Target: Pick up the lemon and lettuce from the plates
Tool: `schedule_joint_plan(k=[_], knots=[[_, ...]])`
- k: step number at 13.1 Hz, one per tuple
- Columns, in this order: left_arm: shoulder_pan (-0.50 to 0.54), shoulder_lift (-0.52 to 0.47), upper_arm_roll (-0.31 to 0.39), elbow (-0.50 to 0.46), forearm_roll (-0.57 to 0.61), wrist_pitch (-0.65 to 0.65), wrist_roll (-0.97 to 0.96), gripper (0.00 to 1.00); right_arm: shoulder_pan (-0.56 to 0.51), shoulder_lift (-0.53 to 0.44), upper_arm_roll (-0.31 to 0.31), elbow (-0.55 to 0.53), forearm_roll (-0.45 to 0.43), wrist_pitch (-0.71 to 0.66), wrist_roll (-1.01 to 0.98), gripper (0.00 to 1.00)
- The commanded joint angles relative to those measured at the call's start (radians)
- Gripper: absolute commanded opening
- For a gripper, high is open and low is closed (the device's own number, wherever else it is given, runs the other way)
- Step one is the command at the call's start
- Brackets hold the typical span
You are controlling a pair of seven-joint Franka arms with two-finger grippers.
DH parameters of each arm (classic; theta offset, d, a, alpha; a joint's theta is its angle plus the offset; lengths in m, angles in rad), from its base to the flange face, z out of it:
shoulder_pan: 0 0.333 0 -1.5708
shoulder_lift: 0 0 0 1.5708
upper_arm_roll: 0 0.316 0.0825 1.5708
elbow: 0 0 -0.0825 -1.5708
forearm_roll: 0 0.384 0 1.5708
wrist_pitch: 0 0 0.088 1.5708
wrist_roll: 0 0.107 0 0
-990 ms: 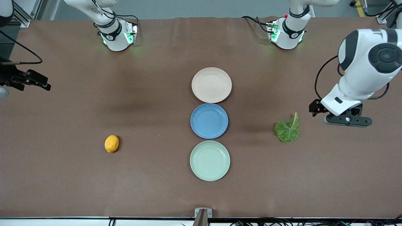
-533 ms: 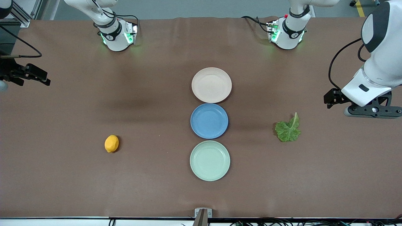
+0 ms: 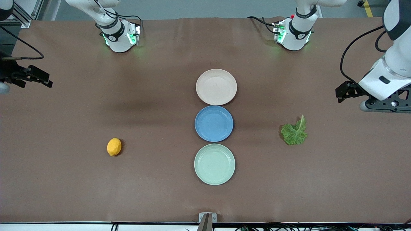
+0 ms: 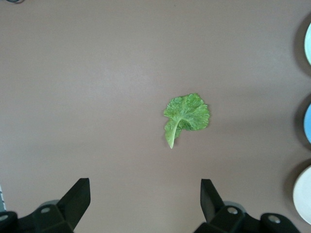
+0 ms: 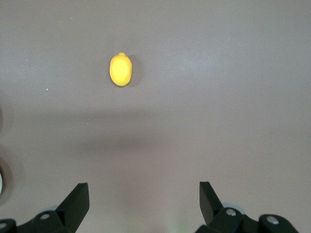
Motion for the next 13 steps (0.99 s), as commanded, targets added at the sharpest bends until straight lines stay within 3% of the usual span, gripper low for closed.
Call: schedule_joint_plan(k=[1,12,13], knots=[[0.031,-0.037,0.004,0.008,-0.041,-0.033,0.022,1.0,0.013,-0.038,-0.009,-0.036,0.0,0.008,0.014,1.0],[0.034,-0.091,0.007,0.001,-0.06,-0.063,0.024,1.0,0.01,-0.037,-0.006,-0.035,-0.007,0.027,-0.026,1.0],[0.076,-0.091,-0.008,0.001,-0.074,-0.074,0.025,1.0,0.01,-0.037,-0.006,-0.035,-0.002,0.028,-0.026,1.0]])
